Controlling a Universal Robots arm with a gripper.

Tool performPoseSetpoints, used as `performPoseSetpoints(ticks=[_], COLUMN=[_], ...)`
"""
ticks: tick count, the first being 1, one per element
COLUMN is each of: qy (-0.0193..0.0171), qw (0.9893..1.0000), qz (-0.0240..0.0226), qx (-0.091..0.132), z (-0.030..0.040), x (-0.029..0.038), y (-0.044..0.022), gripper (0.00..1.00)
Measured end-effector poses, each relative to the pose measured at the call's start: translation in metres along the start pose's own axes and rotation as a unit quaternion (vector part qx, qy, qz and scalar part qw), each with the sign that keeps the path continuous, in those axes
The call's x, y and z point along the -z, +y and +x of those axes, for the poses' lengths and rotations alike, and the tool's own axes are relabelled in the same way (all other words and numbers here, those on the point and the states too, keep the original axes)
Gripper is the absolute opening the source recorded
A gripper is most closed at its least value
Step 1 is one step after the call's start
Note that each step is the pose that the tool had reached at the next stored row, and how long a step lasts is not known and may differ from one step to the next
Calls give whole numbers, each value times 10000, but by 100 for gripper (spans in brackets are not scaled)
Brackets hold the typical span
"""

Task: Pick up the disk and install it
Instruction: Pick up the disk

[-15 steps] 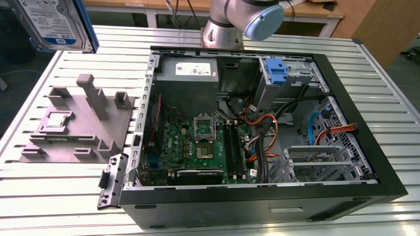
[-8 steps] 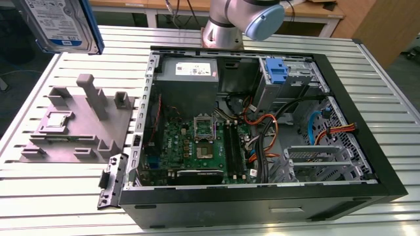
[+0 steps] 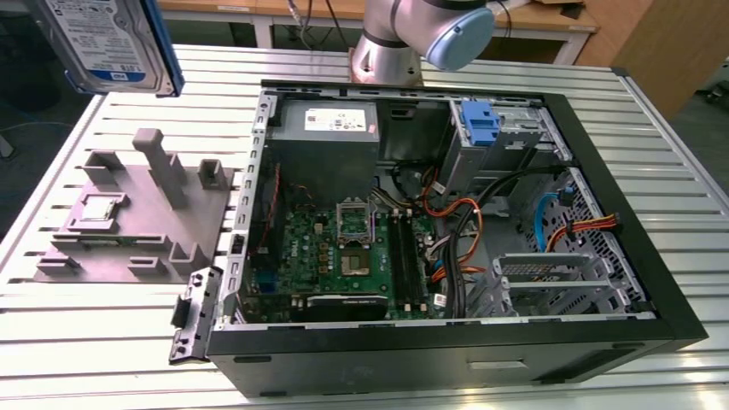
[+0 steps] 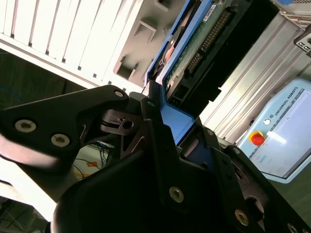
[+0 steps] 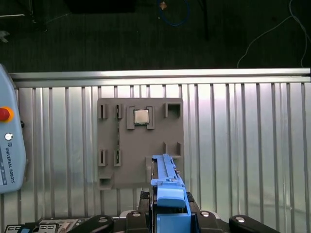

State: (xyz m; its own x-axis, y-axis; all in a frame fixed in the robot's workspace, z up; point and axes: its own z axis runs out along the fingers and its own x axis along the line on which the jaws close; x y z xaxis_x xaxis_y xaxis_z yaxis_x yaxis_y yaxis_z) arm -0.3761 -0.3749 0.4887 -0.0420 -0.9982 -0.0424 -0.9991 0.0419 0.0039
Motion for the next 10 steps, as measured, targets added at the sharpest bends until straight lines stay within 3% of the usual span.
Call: performPoseSetpoints(ticks=[10], qy=[0], qw=[10000], qz=[1], qx=[0], z=[14], x=[0], y=[-59], gripper=[37])
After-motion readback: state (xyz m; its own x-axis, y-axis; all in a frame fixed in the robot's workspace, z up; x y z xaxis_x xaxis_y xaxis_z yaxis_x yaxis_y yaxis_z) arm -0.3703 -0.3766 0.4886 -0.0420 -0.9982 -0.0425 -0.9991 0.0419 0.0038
